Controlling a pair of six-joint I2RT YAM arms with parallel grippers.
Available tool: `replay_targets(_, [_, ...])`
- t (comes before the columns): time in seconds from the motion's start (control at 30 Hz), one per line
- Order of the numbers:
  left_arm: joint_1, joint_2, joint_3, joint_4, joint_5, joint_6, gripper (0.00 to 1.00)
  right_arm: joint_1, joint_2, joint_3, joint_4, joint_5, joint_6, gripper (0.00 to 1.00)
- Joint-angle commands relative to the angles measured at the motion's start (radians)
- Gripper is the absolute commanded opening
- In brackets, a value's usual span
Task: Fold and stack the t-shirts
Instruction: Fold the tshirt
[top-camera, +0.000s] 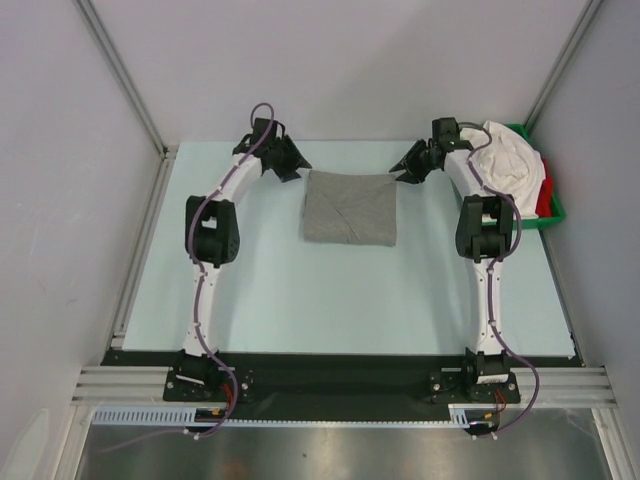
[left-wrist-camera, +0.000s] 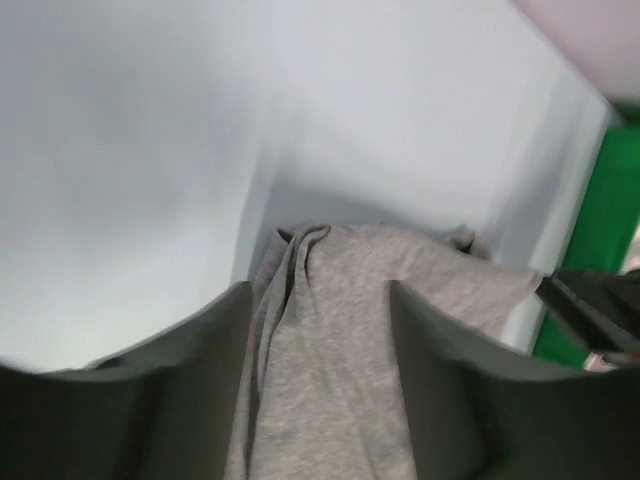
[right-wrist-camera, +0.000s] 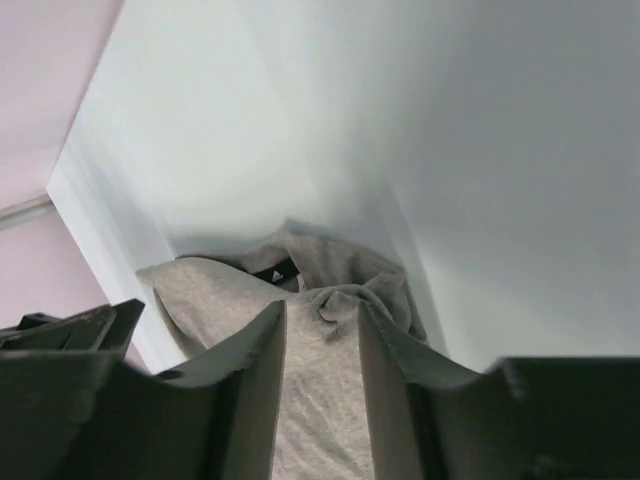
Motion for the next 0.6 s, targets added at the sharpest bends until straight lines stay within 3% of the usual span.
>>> replay_targets(0.0, [0.013,-0.068,0.105,-0.062,-0.094,0.116,0.67,-0.046,0.009,0.122,-0.070,-0.005,-0.076,0.48])
replay_targets(0.03, [0.015,-0.120,0.082,-0.073,-0.119,0.133,0.71,-0.054,-0.003,0.137,-0.085,-0.009,-0.091,0.50])
replay_targets(0.13, [0.006,-0.229,-0.024,-0.054,-0.101,0.157,0.66,-0.083,-0.079,0.086,-0.124,0.008,-0.162,0.56])
replay_targets(0.23, [-0.022,-0.291,-0.125,-0.022,-0.023,0.162,0.53,-0.080,-0.144,0.009,-0.093,-0.001,-0.202,0.57])
replay_targets(0.27, [-0.031,-0.327,-0.159,-0.001,0.019,0.154,0.46,-0.068,-0.177,-0.040,-0.058,-0.049,-0.202,0.57])
replay_targets(0.4, [-0.097,-0.407,-0.372,0.178,0.209,0.075,0.32,0.007,-0.254,-0.175,0.054,-0.231,-0.152,0.56])
replay_targets(0.43, [-0.112,-0.420,-0.445,0.250,0.229,0.059,0.31,0.021,-0.271,-0.218,0.153,-0.267,-0.123,0.55])
replay_targets(0.47, [-0.126,-0.429,-0.472,0.269,0.253,0.053,0.30,0.042,-0.306,-0.335,0.220,-0.341,-0.078,0.47])
replay_targets(0.57, [-0.157,-0.418,-0.566,0.317,0.315,0.015,0.24,0.107,-0.333,-0.476,0.416,-0.430,0.052,0.35])
